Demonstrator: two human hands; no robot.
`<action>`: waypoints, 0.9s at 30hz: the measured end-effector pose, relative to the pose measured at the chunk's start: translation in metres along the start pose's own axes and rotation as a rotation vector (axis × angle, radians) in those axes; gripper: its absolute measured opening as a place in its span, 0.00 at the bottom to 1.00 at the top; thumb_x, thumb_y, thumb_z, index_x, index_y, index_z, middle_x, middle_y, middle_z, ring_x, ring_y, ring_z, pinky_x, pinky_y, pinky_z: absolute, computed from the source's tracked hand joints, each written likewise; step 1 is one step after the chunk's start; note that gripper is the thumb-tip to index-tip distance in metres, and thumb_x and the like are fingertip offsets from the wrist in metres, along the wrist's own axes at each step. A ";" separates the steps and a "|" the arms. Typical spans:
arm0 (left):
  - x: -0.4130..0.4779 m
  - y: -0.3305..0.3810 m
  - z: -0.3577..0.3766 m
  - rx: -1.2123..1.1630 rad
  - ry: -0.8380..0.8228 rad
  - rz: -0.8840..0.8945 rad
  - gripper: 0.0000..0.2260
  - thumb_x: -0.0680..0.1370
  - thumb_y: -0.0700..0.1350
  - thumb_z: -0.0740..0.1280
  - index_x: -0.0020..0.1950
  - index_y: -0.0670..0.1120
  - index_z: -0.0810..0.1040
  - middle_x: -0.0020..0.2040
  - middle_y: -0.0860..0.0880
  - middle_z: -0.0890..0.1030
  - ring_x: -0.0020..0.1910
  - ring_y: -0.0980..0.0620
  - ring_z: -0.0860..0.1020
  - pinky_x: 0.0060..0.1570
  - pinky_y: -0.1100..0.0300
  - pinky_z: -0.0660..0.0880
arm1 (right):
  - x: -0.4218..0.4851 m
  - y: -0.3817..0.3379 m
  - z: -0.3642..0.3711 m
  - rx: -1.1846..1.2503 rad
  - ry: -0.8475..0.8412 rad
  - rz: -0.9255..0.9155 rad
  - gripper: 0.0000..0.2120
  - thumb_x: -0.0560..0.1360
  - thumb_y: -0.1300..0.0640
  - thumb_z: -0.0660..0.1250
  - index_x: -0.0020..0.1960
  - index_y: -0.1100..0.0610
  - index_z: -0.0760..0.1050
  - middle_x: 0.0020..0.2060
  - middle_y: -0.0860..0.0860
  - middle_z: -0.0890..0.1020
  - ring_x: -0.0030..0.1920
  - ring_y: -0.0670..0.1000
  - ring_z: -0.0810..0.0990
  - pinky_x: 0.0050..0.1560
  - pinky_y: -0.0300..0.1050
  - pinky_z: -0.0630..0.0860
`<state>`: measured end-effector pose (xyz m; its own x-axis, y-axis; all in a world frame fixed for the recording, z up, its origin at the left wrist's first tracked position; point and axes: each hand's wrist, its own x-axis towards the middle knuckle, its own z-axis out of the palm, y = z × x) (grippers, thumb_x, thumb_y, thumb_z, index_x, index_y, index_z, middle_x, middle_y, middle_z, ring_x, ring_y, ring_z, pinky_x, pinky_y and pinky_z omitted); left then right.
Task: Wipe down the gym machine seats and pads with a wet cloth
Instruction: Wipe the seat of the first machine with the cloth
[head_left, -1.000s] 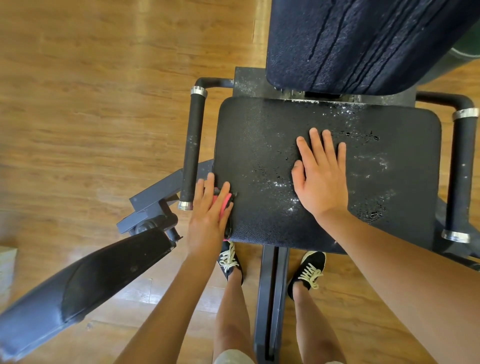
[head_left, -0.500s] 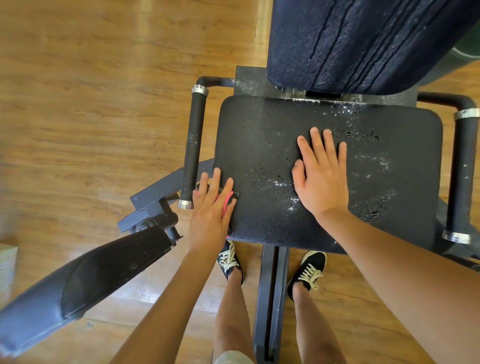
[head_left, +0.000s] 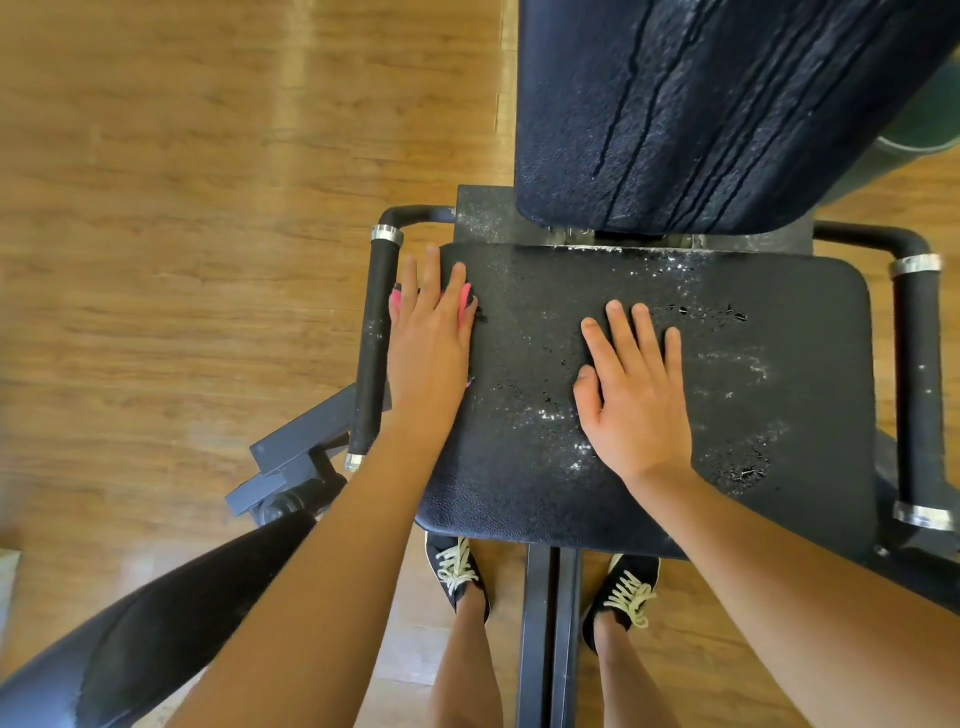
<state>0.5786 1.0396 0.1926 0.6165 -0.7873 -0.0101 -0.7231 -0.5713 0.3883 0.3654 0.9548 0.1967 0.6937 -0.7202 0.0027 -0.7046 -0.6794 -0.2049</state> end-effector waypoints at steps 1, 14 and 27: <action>0.015 0.003 0.000 0.012 -0.003 0.000 0.21 0.86 0.49 0.57 0.78 0.44 0.69 0.82 0.41 0.58 0.82 0.39 0.53 0.78 0.42 0.55 | 0.000 0.000 0.000 0.001 0.003 0.002 0.24 0.84 0.52 0.52 0.78 0.57 0.67 0.80 0.58 0.65 0.81 0.62 0.58 0.80 0.67 0.53; 0.064 0.015 -0.020 0.033 -0.179 -0.059 0.31 0.82 0.67 0.51 0.82 0.55 0.60 0.84 0.48 0.48 0.82 0.45 0.40 0.73 0.27 0.44 | 0.000 0.001 0.002 0.012 0.039 -0.004 0.24 0.84 0.52 0.53 0.77 0.57 0.69 0.79 0.59 0.67 0.81 0.62 0.60 0.79 0.68 0.56; 0.048 0.011 0.005 -0.080 0.017 -0.084 0.22 0.84 0.52 0.56 0.75 0.46 0.74 0.81 0.41 0.60 0.82 0.40 0.54 0.73 0.41 0.66 | 0.000 0.001 0.000 0.024 0.036 -0.001 0.23 0.84 0.52 0.53 0.77 0.57 0.69 0.79 0.59 0.67 0.81 0.62 0.60 0.79 0.68 0.55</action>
<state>0.5988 0.9945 0.1916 0.6798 -0.7328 -0.0301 -0.6417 -0.6141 0.4595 0.3643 0.9542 0.1961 0.6883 -0.7244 0.0383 -0.6997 -0.6770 -0.2283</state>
